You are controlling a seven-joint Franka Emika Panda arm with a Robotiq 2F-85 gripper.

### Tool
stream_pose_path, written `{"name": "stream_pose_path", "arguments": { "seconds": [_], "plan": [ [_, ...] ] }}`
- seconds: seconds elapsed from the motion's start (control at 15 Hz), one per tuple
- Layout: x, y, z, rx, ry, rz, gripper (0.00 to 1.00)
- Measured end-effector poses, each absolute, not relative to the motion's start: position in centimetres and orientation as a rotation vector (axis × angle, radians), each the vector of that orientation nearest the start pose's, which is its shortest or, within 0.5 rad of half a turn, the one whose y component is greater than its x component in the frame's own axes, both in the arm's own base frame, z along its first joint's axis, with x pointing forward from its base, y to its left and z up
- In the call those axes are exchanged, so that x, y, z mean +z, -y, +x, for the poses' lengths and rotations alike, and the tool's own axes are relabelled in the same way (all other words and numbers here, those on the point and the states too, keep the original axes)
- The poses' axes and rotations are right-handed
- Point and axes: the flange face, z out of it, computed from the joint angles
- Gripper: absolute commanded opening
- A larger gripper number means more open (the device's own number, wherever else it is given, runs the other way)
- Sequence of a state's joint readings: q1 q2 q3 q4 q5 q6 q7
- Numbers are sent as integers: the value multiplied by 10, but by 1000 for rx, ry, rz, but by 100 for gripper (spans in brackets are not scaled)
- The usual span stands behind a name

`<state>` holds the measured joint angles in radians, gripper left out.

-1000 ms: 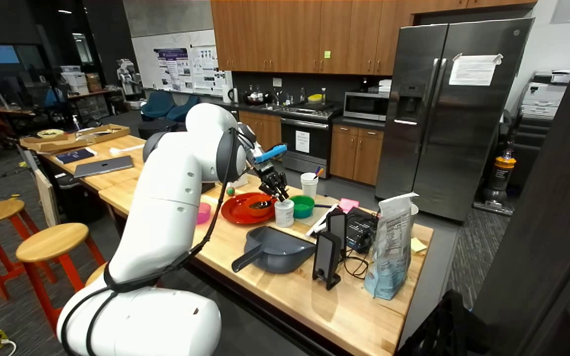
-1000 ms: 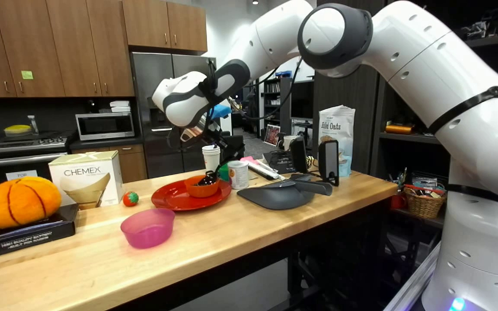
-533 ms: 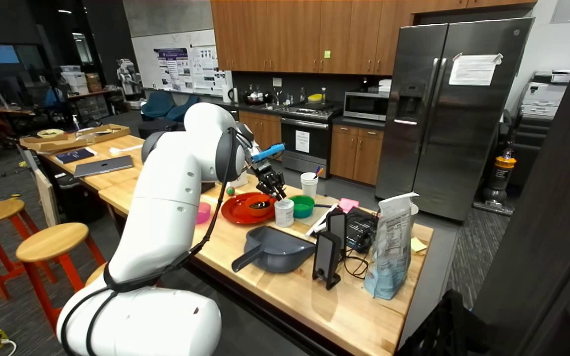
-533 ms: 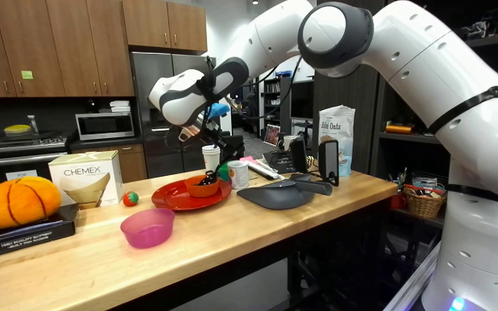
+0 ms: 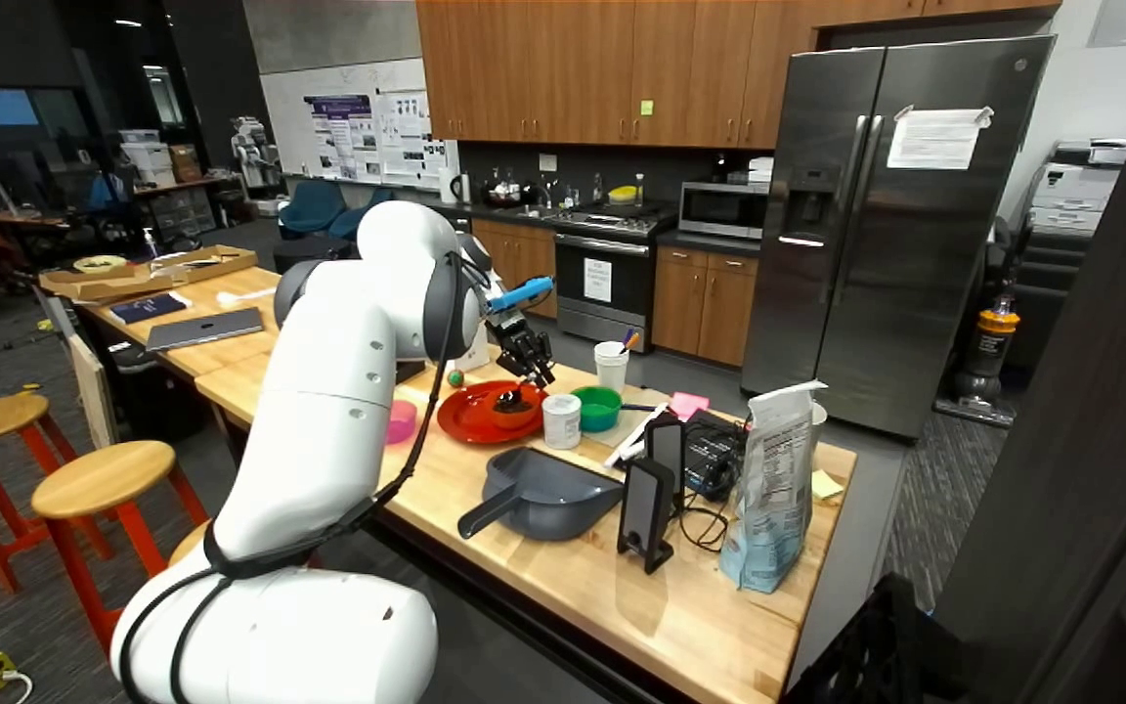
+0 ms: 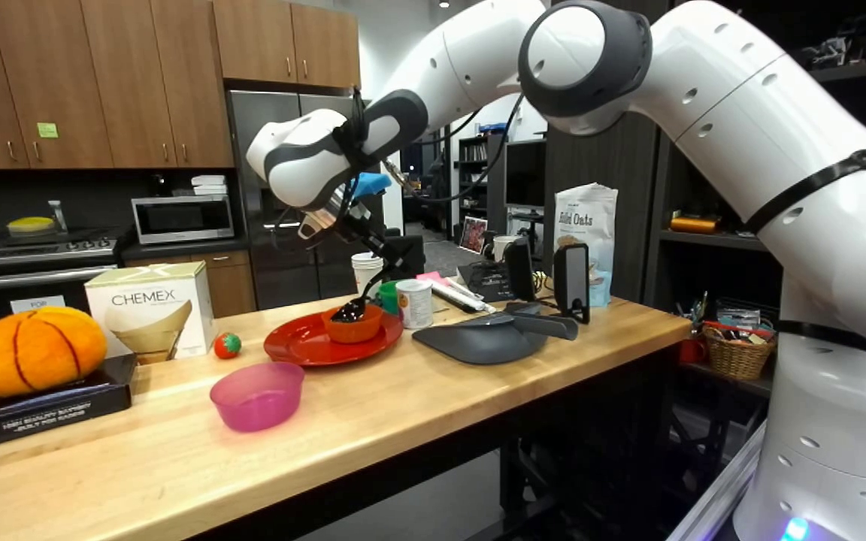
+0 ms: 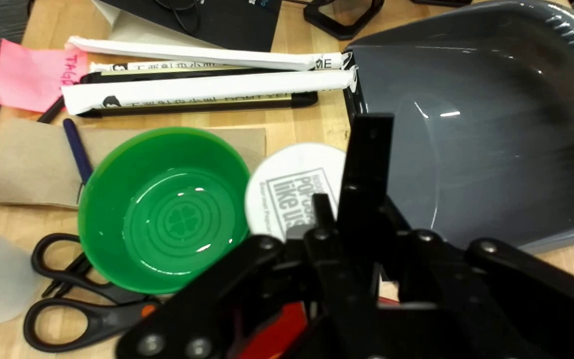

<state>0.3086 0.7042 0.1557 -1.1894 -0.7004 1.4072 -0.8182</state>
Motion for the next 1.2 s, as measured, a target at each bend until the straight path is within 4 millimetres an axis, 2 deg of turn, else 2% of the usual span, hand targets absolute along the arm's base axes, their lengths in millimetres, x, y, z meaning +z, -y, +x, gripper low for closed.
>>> {"name": "stream_pose_path", "arguments": {
  "seconds": [0.27,0.67,1.2],
  "plan": [
    [362,-206,669,1047,2131,-2759,6],
    [350,-181,676,1094,2075,-2774,6],
    [336,-181,675,1126,2080,-2743,6]
  ]
}}
